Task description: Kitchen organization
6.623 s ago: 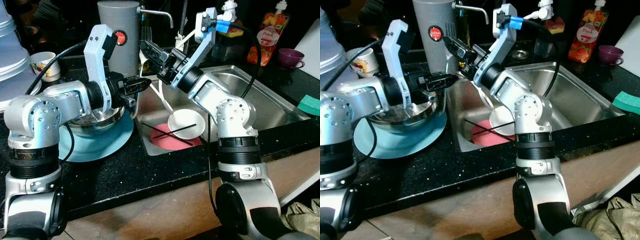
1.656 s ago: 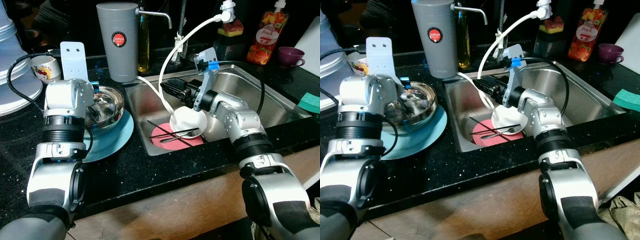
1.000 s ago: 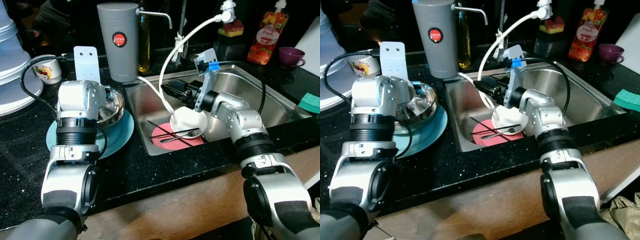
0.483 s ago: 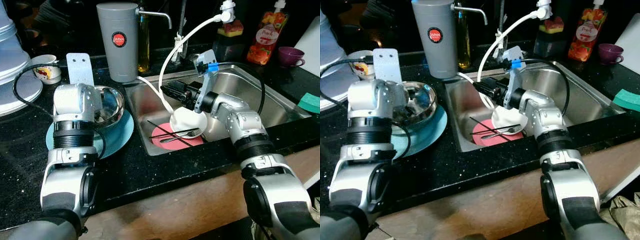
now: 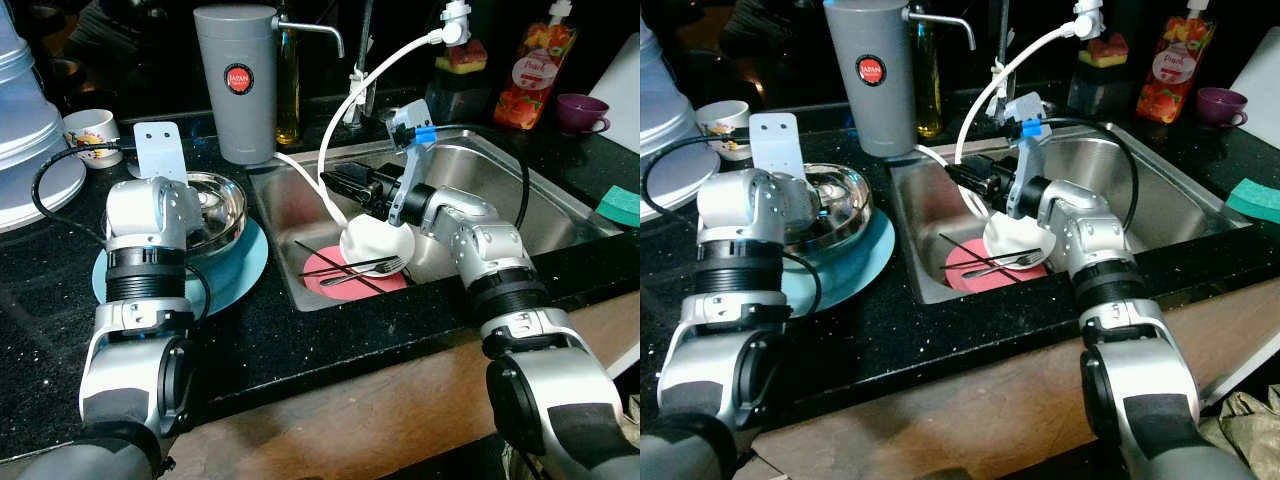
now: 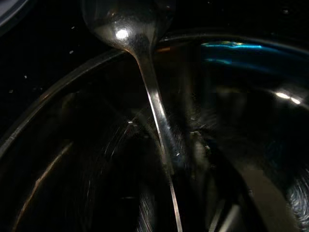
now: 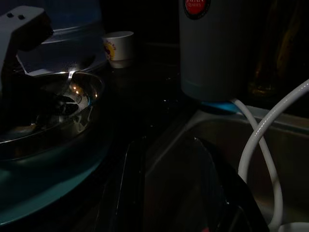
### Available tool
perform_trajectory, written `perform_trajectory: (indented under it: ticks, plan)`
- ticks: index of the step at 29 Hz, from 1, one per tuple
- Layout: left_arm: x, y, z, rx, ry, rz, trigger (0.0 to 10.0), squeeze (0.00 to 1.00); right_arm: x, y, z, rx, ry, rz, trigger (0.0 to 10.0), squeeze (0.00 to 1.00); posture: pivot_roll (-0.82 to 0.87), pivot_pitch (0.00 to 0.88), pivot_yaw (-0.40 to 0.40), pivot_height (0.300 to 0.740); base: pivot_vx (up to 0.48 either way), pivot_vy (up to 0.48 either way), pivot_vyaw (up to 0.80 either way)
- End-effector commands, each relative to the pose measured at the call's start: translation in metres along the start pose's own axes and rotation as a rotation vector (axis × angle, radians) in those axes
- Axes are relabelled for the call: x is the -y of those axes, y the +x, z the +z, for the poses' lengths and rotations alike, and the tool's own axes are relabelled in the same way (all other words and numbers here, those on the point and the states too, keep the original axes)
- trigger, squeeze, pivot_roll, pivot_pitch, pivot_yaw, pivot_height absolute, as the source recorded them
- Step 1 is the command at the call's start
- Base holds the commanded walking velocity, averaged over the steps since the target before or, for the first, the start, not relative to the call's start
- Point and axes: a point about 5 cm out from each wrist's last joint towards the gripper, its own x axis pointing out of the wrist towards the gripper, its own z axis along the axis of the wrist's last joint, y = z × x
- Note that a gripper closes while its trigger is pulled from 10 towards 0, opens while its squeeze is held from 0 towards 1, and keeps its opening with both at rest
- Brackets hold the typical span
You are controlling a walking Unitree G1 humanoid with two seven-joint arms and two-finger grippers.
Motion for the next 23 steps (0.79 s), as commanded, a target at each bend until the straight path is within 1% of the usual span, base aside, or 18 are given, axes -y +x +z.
perform_trajectory:
  ticks: [1, 9, 11, 15, 17, 19, 20, 21, 22, 23]
  plan:
    - [-0.003, 0.004, -0.002, -0.007, -0.009, -0.003, 0.0, 0.0, -0.002, 0.001, -0.003, -0.022, -0.016, 0.002, 10.0, 0.0, 0.06, 0.063, -0.001, 0.74, 0.0, 0.0, 0.0]
    - [-0.003, 0.002, 0.004, 0.02, -0.019, -0.017, 0.0, 0.0, -0.001, 0.001, -0.004, -0.027, -0.023, -0.015, 10.0, 0.0, 0.06, 0.062, -0.004, 0.74, 0.0, 0.0, 0.0]
    - [-0.004, 0.0, 0.007, 0.045, -0.002, -0.019, 0.0, 0.0, -0.001, 0.001, -0.005, -0.026, -0.02, -0.015, 10.0, 0.0, 0.06, 0.058, -0.009, 0.74, 0.0, 0.0, 0.0]
    - [-0.004, -0.001, 0.01, 0.068, -0.001, -0.017, 0.0, 0.0, -0.001, 0.001, -0.004, -0.025, -0.021, -0.016, 10.0, 0.0, 0.06, 0.058, -0.01, 0.74, 0.0, 0.0, 0.0]
    - [-0.006, -0.006, 0.02, 0.128, -0.002, -0.002, 0.0, 0.0, 0.0, 0.001, -0.002, -0.019, -0.024, -0.02, 10.0, 0.0, 0.06, 0.058, -0.01, 0.74, 0.0, 0.0, 0.0]
    - [-0.007, -0.015, 0.037, 0.255, 0.008, -0.004, 0.0, 0.0, 0.0, 0.0, 0.001, -0.008, -0.025, -0.023, 10.0, 0.0, 0.06, 0.057, -0.013, 0.74, 0.0, 0.0, 0.0]
    - [-0.007, -0.015, 0.037, 0.255, 0.008, -0.004, 0.0, 0.0, 0.0, 0.0, 0.001, -0.008, -0.025, -0.023, 10.0, 0.0, 0.06, 0.057, -0.013, 0.74, 0.0, 0.0, 0.0]
    - [-0.006, -0.021, 0.046, 0.329, 0.019, -0.015, 0.0, 0.0, 0.001, 0.0, 0.003, 0.0, -0.022, -0.023, 10.0, 0.0, 0.06, 0.057, -0.013, 0.74, 0.0, 0.0, 0.0]
    - [-0.003, -0.031, 0.059, 0.446, 0.017, -0.095, 0.0, 0.0, 0.001, 0.0, 0.006, 0.013, -0.015, -0.027, 10.0, 0.0, 0.06, 0.056, -0.014, 0.74, 0.0, 0.0, 0.0]
    - [0.0, -0.038, 0.067, 0.52, 0.018, -0.155, 0.0, 0.0, 0.001, 0.0, 0.007, 0.021, -0.01, -0.03, 10.0, 0.0, 0.06, 0.056, -0.014, 0.74, 0.0, 0.0, 0.0]
